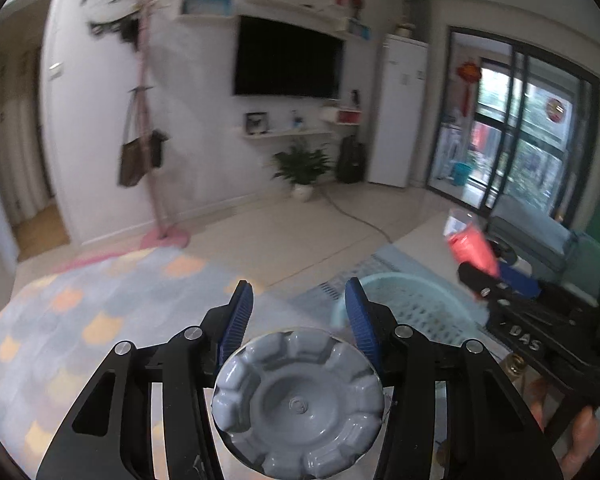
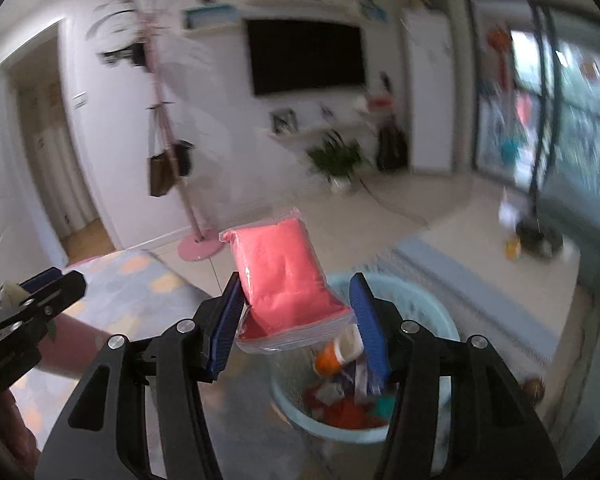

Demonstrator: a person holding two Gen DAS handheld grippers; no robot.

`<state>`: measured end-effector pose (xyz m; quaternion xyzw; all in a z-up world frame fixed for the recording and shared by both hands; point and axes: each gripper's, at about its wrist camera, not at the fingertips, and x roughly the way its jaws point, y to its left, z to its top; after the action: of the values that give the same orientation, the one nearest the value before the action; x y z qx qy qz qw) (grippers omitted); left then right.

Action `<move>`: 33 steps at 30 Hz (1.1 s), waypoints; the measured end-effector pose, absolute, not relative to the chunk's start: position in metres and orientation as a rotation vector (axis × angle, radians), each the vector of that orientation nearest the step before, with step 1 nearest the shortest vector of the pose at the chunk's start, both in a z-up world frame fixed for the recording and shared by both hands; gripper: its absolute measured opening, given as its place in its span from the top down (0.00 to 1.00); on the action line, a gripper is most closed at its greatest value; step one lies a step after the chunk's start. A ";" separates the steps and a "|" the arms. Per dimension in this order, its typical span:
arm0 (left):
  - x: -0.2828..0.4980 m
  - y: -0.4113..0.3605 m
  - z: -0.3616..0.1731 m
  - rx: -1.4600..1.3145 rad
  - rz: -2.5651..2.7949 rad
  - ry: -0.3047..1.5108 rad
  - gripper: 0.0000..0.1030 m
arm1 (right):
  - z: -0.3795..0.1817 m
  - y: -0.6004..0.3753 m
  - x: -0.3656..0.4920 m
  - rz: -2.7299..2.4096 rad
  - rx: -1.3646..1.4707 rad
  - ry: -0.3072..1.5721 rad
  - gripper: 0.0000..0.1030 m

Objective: Collect trash
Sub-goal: 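Carry the yogurt bottle and pink bag in both tools over the basket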

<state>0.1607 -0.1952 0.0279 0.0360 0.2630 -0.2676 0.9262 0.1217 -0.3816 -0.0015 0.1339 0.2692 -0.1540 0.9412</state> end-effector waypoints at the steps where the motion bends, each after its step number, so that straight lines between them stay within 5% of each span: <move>1: 0.161 -0.208 0.028 0.082 -0.570 0.537 0.55 | -0.006 -0.393 0.122 -0.330 0.302 0.562 0.51; 14: 0.159 -0.291 0.016 0.184 -0.730 0.519 0.54 | -0.073 -0.474 0.122 -0.430 0.518 0.696 0.51; 22: 0.149 -0.203 -0.002 0.083 -0.667 0.605 0.53 | -0.083 -0.466 0.127 -0.400 0.499 0.721 0.51; 26: 0.148 -0.143 -0.030 -0.057 -0.631 0.709 0.45 | -0.085 -0.454 0.129 -0.363 0.474 0.732 0.51; 33: 0.141 -0.127 -0.058 0.031 -0.652 0.833 0.42 | -0.073 -0.435 0.128 -0.324 0.451 0.719 0.51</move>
<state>0.1411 -0.1271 -0.0581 0.0146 0.3974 -0.3111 0.8632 0.1284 -0.4351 -0.0734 0.2177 0.3473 -0.1566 0.8986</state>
